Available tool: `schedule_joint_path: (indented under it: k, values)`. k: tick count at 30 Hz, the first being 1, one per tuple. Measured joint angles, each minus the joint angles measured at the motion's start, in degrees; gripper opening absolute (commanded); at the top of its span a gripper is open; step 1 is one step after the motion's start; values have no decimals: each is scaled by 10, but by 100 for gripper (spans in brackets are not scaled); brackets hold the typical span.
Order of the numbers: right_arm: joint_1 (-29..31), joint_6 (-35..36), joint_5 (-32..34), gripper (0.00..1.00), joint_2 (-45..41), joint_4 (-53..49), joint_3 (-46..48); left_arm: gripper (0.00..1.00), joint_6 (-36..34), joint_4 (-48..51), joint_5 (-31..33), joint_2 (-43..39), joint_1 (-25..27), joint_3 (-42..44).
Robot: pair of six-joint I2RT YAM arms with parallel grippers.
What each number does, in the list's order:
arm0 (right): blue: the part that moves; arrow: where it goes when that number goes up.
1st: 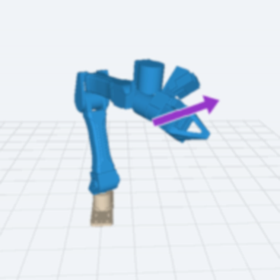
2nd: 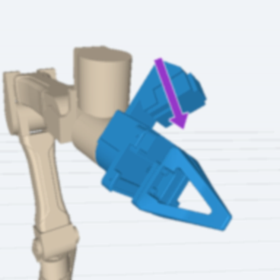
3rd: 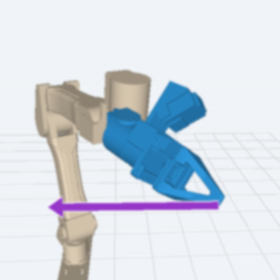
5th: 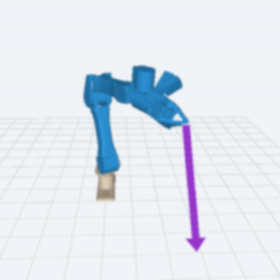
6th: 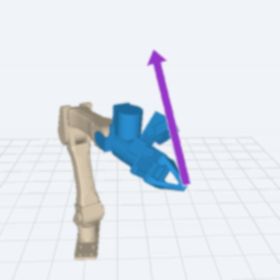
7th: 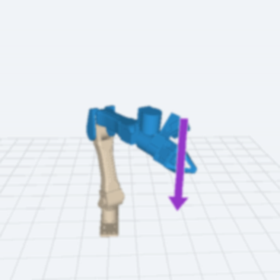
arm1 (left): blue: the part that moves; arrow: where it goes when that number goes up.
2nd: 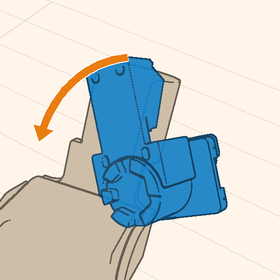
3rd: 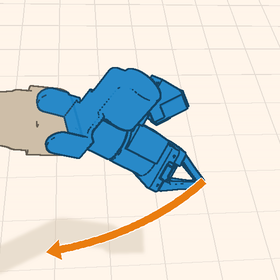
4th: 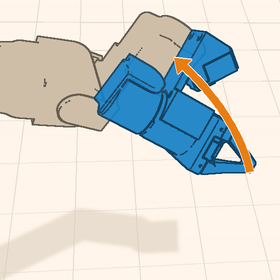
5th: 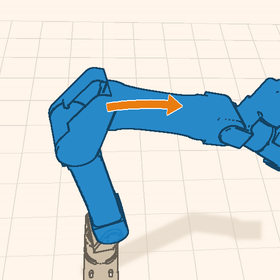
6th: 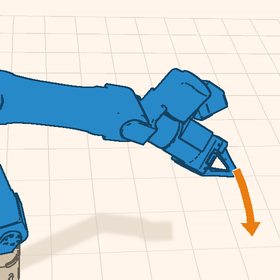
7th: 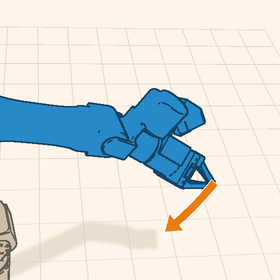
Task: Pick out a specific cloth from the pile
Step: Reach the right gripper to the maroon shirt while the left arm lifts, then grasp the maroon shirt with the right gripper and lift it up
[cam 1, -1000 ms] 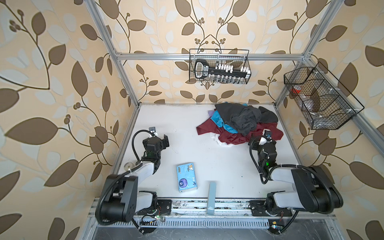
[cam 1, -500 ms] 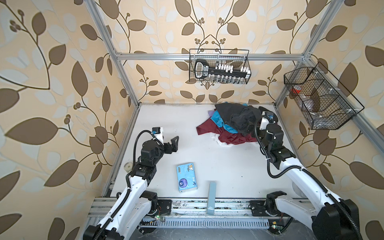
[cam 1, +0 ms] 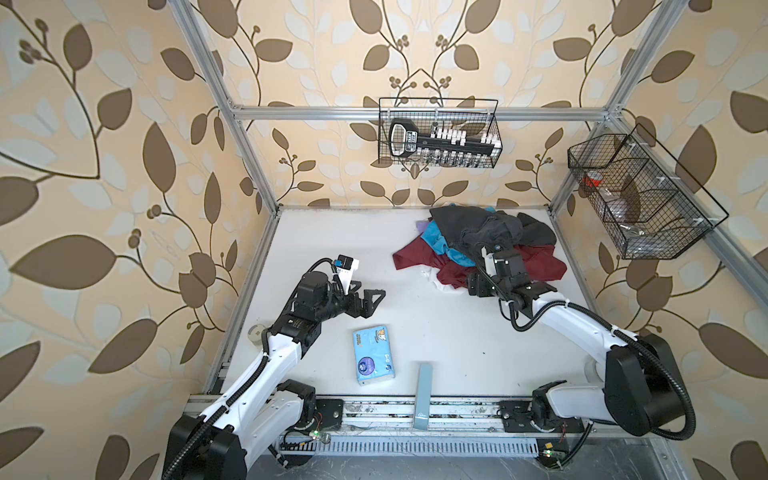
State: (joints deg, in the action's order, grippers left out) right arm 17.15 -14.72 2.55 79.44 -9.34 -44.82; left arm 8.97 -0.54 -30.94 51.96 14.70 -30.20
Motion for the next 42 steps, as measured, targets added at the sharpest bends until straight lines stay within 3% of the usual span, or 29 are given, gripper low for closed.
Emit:
schedule_joint_path:
  k: [8,15,22,28,34,42]
  values:
    - [-14,-21,-15,72,121,6,-40,99,-11,0,-11,-24,15,0]
    - [-16,-38,-7,71,150,19,-60,99,-16,0,-16,-26,15,0]
    - [-25,-47,4,41,174,35,-83,99,-18,0,-16,-26,15,0]
    - [-31,-49,4,0,189,35,-91,99,-22,0,-16,-26,15,0]
    - [-31,-51,16,0,146,10,-92,99,-26,0,-16,-27,15,0]
    - [-26,-33,53,0,-17,-42,-122,99,-26,1,-14,-39,19,0]
